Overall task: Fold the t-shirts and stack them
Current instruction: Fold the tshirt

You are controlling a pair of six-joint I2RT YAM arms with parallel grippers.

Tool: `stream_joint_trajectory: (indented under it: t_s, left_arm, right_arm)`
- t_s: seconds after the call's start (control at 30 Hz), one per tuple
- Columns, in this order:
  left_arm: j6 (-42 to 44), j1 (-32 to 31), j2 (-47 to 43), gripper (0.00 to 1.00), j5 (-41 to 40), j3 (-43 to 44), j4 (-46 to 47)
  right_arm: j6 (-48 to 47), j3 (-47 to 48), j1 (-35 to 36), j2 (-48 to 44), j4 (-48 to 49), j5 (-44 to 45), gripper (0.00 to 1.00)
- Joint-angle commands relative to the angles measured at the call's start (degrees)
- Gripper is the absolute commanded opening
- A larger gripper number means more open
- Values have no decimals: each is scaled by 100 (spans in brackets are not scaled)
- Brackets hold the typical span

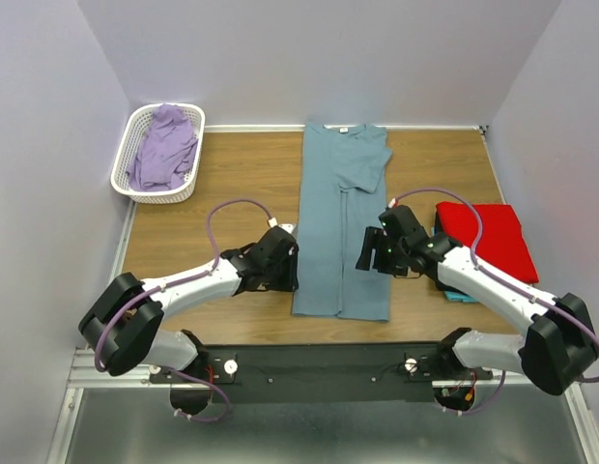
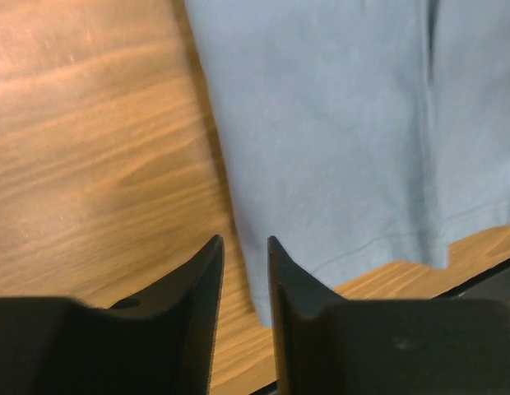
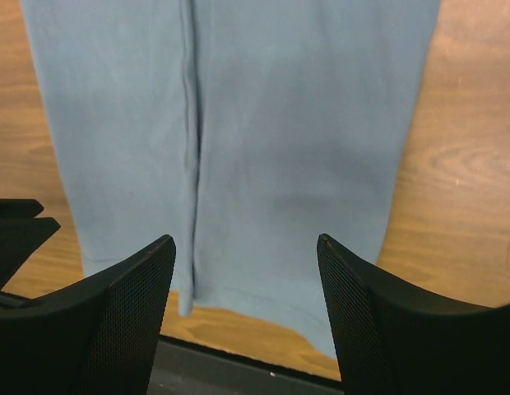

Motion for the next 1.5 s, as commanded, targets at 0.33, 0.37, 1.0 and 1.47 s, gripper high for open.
stream_joint_trajectory:
  t_s: [0.33,0.37,1.0,1.47]
  left_arm:
    - [18,-298,31,57,441,-175,-219]
    - [9,-298,48,57,449,-184,-219]
    - [-254,-509,216,9,617,-562,27]
    - [-536,-509,-329,0,494,-755,-236]
  right_arm:
    - [414,-855,69,-563,-813,-422,75]
    - [450,-899,69,-572,-848,-396,75]
    - [1206,-1717,69,-977,-989,-633,57]
    - [1487,-1796,69,-1293,-1261,-518,17]
